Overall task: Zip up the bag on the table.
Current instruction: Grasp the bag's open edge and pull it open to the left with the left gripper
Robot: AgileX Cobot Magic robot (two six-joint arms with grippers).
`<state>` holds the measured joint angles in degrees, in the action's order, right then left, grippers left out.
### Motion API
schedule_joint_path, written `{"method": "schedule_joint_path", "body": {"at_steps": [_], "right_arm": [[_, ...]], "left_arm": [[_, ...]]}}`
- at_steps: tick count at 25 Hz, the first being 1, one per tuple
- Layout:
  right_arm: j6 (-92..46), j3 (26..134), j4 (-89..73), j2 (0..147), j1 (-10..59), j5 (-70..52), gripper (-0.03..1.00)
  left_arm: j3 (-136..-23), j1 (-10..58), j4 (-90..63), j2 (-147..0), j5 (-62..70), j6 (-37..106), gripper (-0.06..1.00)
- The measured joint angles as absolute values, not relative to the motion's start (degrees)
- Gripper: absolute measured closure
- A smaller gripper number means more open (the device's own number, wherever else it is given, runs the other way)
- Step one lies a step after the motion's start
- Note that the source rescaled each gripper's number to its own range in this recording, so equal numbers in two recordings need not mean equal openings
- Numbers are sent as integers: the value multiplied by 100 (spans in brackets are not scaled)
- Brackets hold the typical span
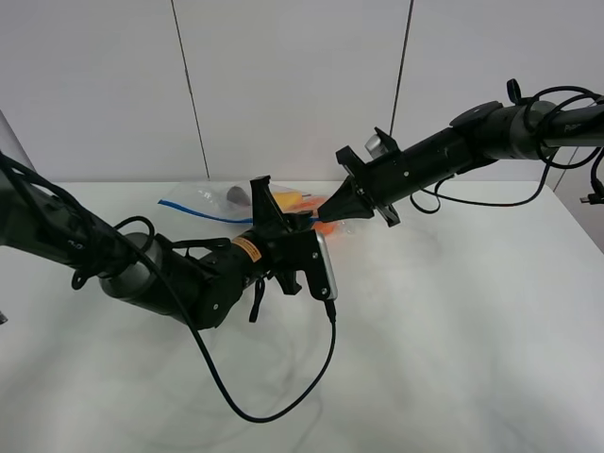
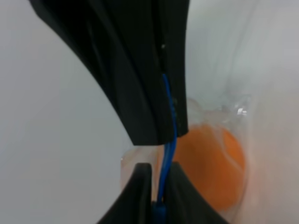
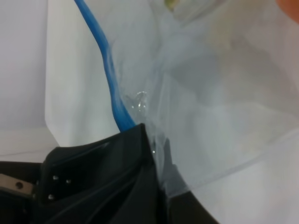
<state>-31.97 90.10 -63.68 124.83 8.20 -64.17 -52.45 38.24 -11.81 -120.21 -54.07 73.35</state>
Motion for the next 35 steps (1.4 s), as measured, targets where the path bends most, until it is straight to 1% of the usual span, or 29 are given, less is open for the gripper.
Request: {"method": "schedule_joint_path", "body": {"at_steps": [8,26,35], "right_arm": [[-3197,9028,-6461,12483,820,-6342,97],[-3181,9028,-6499,12483,820,-6364,97],[-3181,9028,-6499,12483,820,-6408,97]], "left_arm": [[-5245,3471,-1045,-12021,-5469,7556,93],[-5245,2307,-699,-12021,-5812,7574,93],[-5245,1594,-482,-12021,-6008,7751,93]]}}
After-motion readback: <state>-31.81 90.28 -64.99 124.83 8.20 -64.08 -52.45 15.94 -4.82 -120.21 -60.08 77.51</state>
